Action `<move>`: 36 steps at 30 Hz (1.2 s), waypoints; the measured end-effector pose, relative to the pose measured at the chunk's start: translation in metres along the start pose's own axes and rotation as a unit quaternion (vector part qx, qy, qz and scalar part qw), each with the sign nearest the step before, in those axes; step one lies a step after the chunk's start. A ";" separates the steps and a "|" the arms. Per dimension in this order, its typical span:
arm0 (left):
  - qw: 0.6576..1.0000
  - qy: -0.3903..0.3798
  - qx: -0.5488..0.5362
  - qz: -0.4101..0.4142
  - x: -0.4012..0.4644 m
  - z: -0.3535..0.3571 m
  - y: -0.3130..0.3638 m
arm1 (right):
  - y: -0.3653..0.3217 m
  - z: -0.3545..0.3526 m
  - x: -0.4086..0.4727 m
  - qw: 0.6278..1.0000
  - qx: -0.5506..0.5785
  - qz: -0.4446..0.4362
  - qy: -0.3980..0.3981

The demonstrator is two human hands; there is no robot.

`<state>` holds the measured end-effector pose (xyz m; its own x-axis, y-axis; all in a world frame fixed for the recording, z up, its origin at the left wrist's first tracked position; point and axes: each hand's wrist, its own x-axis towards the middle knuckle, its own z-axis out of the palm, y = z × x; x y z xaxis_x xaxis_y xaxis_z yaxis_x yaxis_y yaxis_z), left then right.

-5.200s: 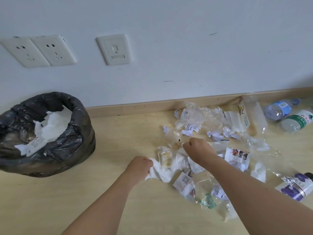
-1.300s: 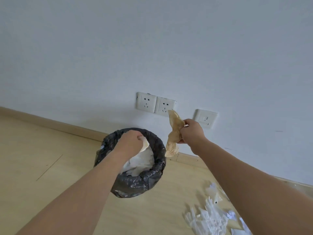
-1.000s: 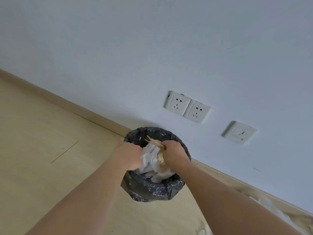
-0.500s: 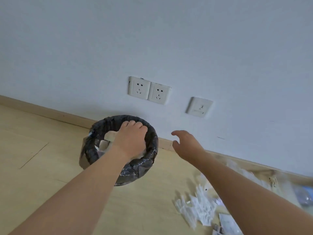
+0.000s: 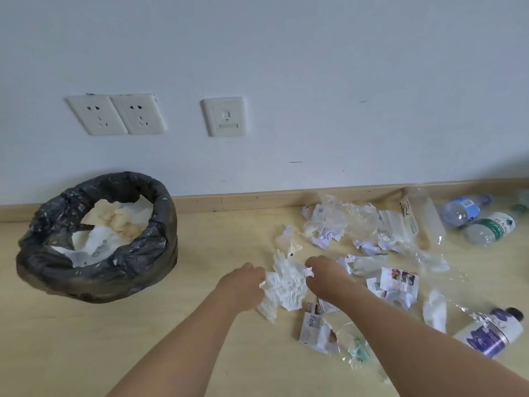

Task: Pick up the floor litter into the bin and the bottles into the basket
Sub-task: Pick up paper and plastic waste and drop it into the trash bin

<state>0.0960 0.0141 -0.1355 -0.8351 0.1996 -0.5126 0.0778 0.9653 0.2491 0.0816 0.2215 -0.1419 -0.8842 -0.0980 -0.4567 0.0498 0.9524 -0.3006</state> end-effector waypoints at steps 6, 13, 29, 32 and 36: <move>0.996 -0.022 0.050 -0.065 0.004 0.064 0.000 | -0.003 0.046 0.020 0.986 -0.141 -0.083 -0.027; 0.994 0.026 0.044 -0.093 0.002 0.069 -0.020 | -0.013 0.068 0.027 0.964 -0.233 -0.129 0.013; 0.937 0.264 -0.230 -0.012 -0.062 -0.127 -0.070 | -0.096 -0.067 -0.013 0.944 0.282 0.007 0.169; 0.919 0.325 -0.221 -0.020 -0.090 -0.174 -0.104 | -0.147 -0.093 -0.020 0.902 0.392 -0.003 0.180; 0.876 0.411 -0.248 -0.053 -0.117 -0.201 -0.169 | -0.223 -0.123 -0.026 0.860 0.474 -0.040 0.184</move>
<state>0.0709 -0.2065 0.0469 -0.9492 -0.2717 0.1590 -0.0994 0.7381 0.6674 0.0363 0.0467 0.0397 -0.9807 0.1125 -0.1599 0.1848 0.2659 -0.9461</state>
